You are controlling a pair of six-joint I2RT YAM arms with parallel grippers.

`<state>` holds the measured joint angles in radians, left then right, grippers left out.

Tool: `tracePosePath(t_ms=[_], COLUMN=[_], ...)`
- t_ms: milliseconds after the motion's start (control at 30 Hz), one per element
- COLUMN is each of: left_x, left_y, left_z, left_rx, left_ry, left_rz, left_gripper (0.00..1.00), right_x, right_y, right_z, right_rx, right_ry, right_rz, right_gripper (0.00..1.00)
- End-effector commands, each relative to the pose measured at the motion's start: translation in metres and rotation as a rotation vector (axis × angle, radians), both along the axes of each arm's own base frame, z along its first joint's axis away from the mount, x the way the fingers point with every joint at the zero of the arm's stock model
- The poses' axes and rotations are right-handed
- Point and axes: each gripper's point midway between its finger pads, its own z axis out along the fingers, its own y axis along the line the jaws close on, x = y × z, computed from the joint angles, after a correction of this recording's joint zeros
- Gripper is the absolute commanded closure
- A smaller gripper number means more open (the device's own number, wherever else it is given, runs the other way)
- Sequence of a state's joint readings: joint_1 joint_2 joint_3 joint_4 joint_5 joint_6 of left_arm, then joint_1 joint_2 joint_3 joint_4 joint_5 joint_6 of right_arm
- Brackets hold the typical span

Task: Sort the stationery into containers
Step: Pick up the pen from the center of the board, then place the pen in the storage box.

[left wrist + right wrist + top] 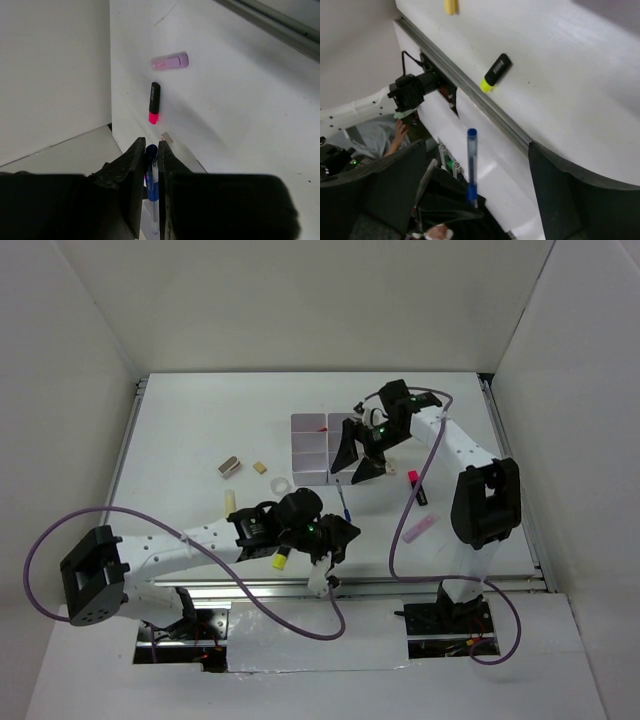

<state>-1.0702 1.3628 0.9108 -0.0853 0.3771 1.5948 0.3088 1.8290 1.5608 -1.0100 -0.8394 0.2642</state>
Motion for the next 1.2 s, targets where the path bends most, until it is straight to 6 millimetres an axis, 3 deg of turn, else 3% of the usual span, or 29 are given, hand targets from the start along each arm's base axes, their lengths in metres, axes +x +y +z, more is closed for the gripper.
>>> tracePosePath(t_ms=[0,33,100,167,200,233,267,300,333,367,400,433,467,500,533,667,767,967,1167], left_x=[-0.013,-0.020,-0.021,-0.014,0.004,0.017,0.030,0.064,0.083,0.101,0.133,0.153,0.166,0.191,0.207,0.254,0.285,0.307,0.327], left_y=[-0.001,0.005,0.002,-0.001,0.004,0.002,0.005,0.020,0.022,0.029,0.050,0.055,0.061,0.079,0.080,0.106,0.108,0.110,0.110], left_z=[0.029,0.030,0.051,0.086,0.099,0.127,0.140,0.155,0.177,0.185,0.194,0.207,0.211,0.213,0.212,0.212,0.204,0.194,0.170], left_rx=[-0.110,-0.123,-0.212,-0.351,-0.408,-0.506,-0.557,-0.640,-0.743,-0.799,-0.876,-0.965,-1.012,-1.069,-1.079,-1.188,-1.188,-1.189,-1.180], left_ry=[0.024,0.078,0.141,0.335,0.396,0.557,0.628,0.690,0.841,0.894,0.933,1.033,1.090,1.092,1.138,1.119,1.125,1.070,1.023], left_rz=[0.006,0.029,0.079,0.207,0.315,0.400,0.459,0.561,0.625,0.670,0.737,0.753,0.775,0.822,0.827,0.816,0.839,0.828,0.846], left_gripper=[1.00,1.00,1.00,1.00,1.00,1.00,1.00,1.00,1.00,1.00,1.00,1.00,1.00,1.00,1.00,1.00,1.00,1.00,1.00], right_x=[0.026,0.047,0.071,0.093,0.097,0.106,0.108,0.106,0.105,0.103,0.097,0.094,0.090,0.084,0.081,0.066,0.057,0.036,0.012], right_y=[-0.020,-0.039,-0.064,-0.101,-0.109,-0.141,-0.152,-0.162,-0.170,-0.180,-0.183,-0.189,-0.191,-0.191,-0.193,-0.201,-0.205,-0.212,-0.226], right_z=[0.045,0.058,0.072,0.093,0.103,0.108,0.110,0.115,0.115,0.114,0.110,0.108,0.104,0.099,0.096,0.083,0.076,0.058,0.041], right_rx=[0.066,0.071,0.052,0.002,-0.030,-0.067,-0.086,-0.106,-0.119,-0.134,-0.141,-0.150,-0.155,-0.150,-0.153,-0.128,-0.151,-0.233,-0.315], right_ry=[-0.143,-0.192,-0.275,-0.402,-0.469,-0.522,-0.551,-0.605,-0.635,-0.648,-0.657,-0.666,-0.680,-0.673,-0.676,-0.682,-0.703,-0.758,-0.800], right_rz=[-0.047,-0.105,-0.160,-0.219,-0.233,-0.293,-0.316,-0.339,-0.347,-0.364,-0.365,-0.366,-0.346,-0.344,-0.341,-0.355,-0.346,-0.247,-0.153], right_gripper=[0.10,0.09,0.09,0.09,0.09,0.09,0.10,0.10,0.10,0.11,0.11,0.11,0.11,0.11,0.11,0.12,0.13,0.13,0.15])
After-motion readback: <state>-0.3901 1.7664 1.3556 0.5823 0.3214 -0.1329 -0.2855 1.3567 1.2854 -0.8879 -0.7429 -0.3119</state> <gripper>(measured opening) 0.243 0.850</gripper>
